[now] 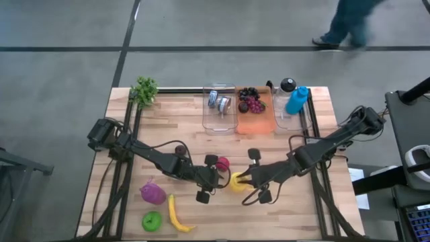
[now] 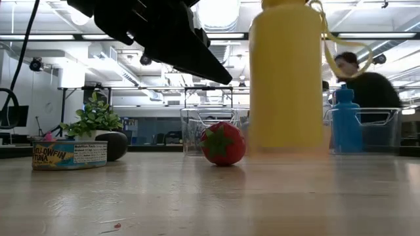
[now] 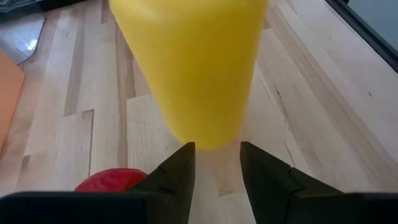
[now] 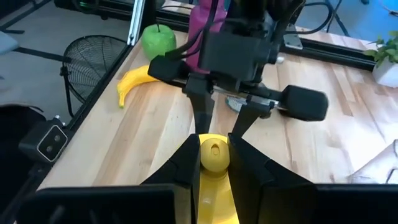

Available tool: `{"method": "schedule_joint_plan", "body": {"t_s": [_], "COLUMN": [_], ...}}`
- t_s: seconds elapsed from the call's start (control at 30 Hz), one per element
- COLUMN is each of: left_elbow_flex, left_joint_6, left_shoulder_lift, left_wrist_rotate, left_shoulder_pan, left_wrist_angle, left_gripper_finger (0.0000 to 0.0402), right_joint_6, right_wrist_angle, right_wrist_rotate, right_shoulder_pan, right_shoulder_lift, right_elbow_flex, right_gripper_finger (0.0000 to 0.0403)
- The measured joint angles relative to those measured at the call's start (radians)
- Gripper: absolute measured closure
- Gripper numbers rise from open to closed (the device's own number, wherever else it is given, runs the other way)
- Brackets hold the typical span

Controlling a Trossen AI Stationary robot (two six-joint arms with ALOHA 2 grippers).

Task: Pick & Place Food Item
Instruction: Put the yellow tumbler into the right transparent bin

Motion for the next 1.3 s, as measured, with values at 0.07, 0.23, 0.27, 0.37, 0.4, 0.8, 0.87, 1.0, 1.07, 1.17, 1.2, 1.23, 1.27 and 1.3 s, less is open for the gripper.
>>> {"method": "schedule_joint_plan", "body": {"t_s": [0.07,0.23,0.27,0.37,0.4,0.8,0.87,1.0,1.07,1.17,1.2,1.23,1.27,1.3], "left_elbow_flex": [0.003,0.006,0.006,0.006,0.005,0.005,0.006,0.006,0.006,0.006,0.006,0.006,0.006,0.006], "left_joint_6": [0.000,0.000,0.000,0.000,0.000,0.008,0.008,0.009,0.009,0.011,0.011,0.011,0.011,0.011], "left_shoulder_lift": [-0.004,-0.019,-0.019,-0.021,-0.022,-0.029,-0.029,-0.029,-0.029,-0.029,-0.029,-0.029,-0.029,-0.029], "left_wrist_rotate": [0.000,0.000,0.000,0.000,0.000,0.000,0.000,0.000,0.000,0.000,0.000,0.000,0.000,0.000], "left_shoulder_pan": [0.000,0.000,0.000,-0.001,-0.001,-0.001,-0.001,-0.001,-0.001,-0.001,-0.001,-0.001,-0.001,-0.001], "left_wrist_angle": [-0.004,-0.009,-0.009,-0.012,-0.014,-0.010,-0.010,-0.003,-0.003,-0.003,-0.003,-0.003,-0.003,-0.003], "left_gripper_finger": [0.0273,0.0272,0.0272,0.0273,0.0272,0.0273,0.0272,0.0273,0.0272,0.0272,0.0272,0.0272,0.0272,0.0273], "right_joint_6": [0.000,0.008,0.011,0.057,0.077,0.348,0.382,0.506,0.577,0.705,0.742,0.778,0.813,0.843], "right_wrist_angle": [-0.024,-0.084,-0.105,-0.189,-0.226,-0.563,-0.591,-0.675,-0.745,-0.882,-0.927,-0.973,-1.012,-1.048], "right_wrist_rotate": [0.000,0.044,0.062,0.162,0.202,0.581,0.611,0.675,0.716,0.744,0.752,0.761,0.764,0.763], "right_shoulder_pan": [0.000,0.000,0.000,0.000,0.000,-0.030,-0.050,-0.102,-0.134,-0.193,-0.213,-0.234,-0.255,-0.275], "right_shoulder_lift": [-0.020,-0.081,-0.094,-0.135,-0.149,-0.330,-0.364,-0.414,-0.433,-0.460,-0.467,-0.472,-0.478,-0.484], "right_elbow_flex": [0.012,0.044,0.051,0.081,0.093,0.141,0.133,0.122,0.121,0.121,0.121,0.121,0.121,0.121], "right_gripper_finger": [0.0353,0.0352,0.0352,0.0352,0.0352,0.0351,0.0351,0.0351,0.0351,0.0351,0.0351,0.0351,0.0351,0.0351]}}
